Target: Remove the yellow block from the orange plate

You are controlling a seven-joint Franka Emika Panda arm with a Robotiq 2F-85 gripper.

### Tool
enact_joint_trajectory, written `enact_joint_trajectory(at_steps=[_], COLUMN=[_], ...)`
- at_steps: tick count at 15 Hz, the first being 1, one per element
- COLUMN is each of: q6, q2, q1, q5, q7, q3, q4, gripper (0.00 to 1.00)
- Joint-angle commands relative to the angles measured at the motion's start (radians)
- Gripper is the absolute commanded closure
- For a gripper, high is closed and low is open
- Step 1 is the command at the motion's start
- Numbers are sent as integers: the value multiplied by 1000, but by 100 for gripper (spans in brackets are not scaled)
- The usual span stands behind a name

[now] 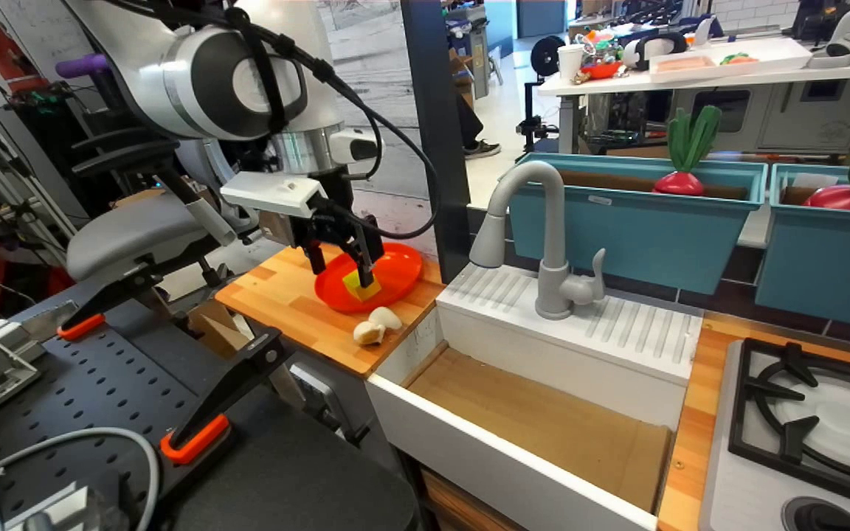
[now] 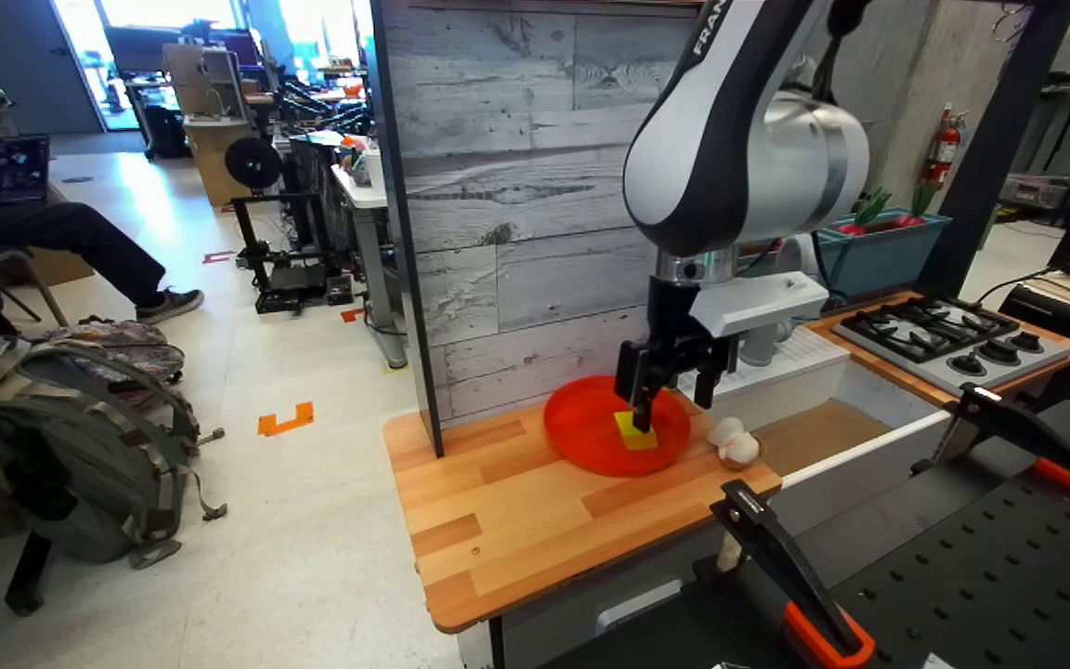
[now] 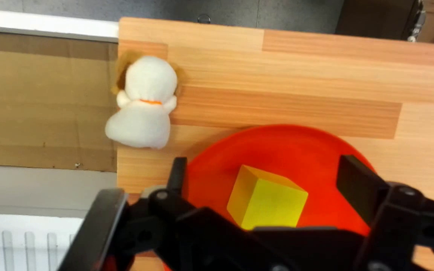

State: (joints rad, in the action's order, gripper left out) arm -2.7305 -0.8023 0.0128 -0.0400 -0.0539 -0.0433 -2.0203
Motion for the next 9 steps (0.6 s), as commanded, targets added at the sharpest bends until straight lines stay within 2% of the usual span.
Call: enact_joint_trajectory(at_steps=[1, 5, 6, 7, 9], q6=[-18, -3, -3, -8, -5], q2=[-111, -179, -191, -203, -218], q1=[26, 39, 41, 47, 45], q5=[28, 26, 25, 23, 25], q7=[59, 82, 85, 89, 90], q3=[-1, -4, -4, 0, -4], q4=[130, 219, 234, 249, 271], gripper=[0, 0, 10, 26, 42])
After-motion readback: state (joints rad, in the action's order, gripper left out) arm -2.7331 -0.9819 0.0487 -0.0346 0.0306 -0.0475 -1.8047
